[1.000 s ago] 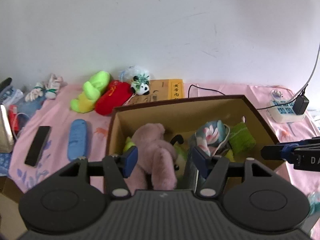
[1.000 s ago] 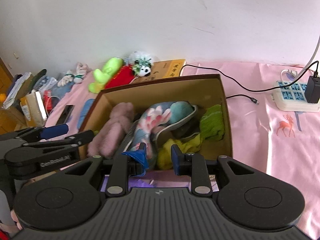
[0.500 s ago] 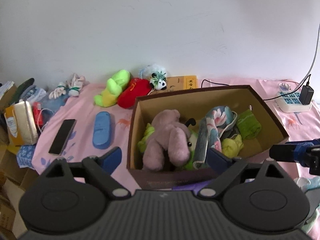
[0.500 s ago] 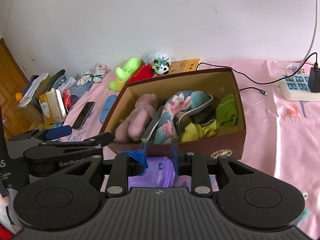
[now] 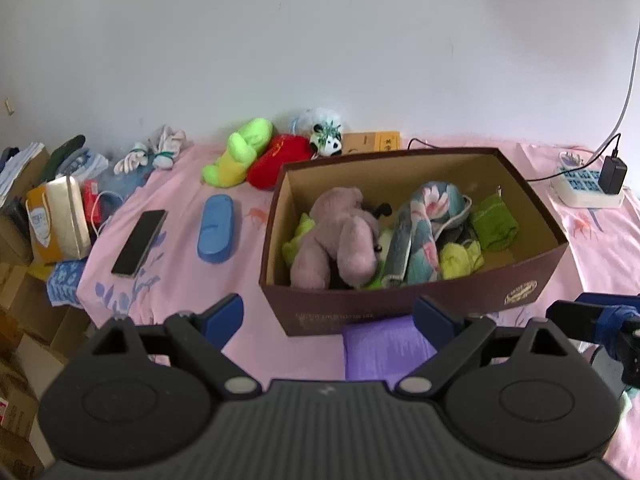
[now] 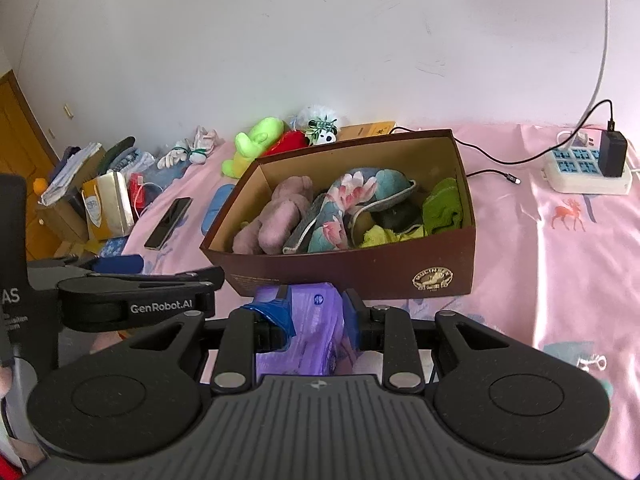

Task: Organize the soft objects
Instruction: 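Withdraw both tools from the box toward the red yarn item and blue pouch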

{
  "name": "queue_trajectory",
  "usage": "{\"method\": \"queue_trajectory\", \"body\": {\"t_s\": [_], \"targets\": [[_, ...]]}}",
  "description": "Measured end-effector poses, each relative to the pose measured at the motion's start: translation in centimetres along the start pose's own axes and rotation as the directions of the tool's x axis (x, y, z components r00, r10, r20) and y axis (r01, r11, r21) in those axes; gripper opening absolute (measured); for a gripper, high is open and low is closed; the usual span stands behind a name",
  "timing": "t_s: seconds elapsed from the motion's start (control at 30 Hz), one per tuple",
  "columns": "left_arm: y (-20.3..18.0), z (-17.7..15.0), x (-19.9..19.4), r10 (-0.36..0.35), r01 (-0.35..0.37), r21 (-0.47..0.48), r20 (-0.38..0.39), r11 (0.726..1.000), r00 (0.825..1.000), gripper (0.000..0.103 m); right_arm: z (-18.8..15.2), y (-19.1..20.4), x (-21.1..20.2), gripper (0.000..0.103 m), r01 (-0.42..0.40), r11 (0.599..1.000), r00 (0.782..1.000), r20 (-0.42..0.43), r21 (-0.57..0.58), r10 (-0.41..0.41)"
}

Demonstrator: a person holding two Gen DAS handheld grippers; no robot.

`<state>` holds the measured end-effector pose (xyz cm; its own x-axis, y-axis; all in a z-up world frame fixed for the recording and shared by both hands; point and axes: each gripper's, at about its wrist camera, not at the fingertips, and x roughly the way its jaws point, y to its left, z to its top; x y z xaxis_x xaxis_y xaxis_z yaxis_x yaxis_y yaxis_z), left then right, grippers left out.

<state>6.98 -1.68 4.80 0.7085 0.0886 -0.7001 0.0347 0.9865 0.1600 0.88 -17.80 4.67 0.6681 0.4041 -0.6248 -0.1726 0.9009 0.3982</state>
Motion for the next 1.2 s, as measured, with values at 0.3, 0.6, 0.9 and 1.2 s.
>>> {"method": "queue_trajectory", "body": {"t_s": [0.3,0.6,0.9,1.2], "targets": [[-0.4,-2.1,-0.6,0.026,-0.027,-0.016,-0.052,1.000,0.998,0.094,-2.0,-0.5,-0.9,0.011,-0.024,0.999,1.000,0.001,0.044,0.024],[-0.6,-3.7,-1.1,0.065,-0.067,-0.027,-0.091,0.997,0.994,0.094,-3.4,-0.4,-2.2,0.011,-0.039,0.999,0.999,-0.031,0.009,0.039],[-1.5,-4.9,-1.7,0.060,-0.062,-0.017,-0.117,0.998,0.991,0.094,-4.8,-0.9,-3.2,0.012,-0.077,0.997,0.995,-0.063,0.019,0.078],[-2.6,-5.9,-1.8,0.024,-0.025,-0.005,-0.141,1.000,0.990,0.094,-6.6,-1.9,-4.0,0.013,-0.084,0.996,0.992,-0.093,0.024,0.086]]}}
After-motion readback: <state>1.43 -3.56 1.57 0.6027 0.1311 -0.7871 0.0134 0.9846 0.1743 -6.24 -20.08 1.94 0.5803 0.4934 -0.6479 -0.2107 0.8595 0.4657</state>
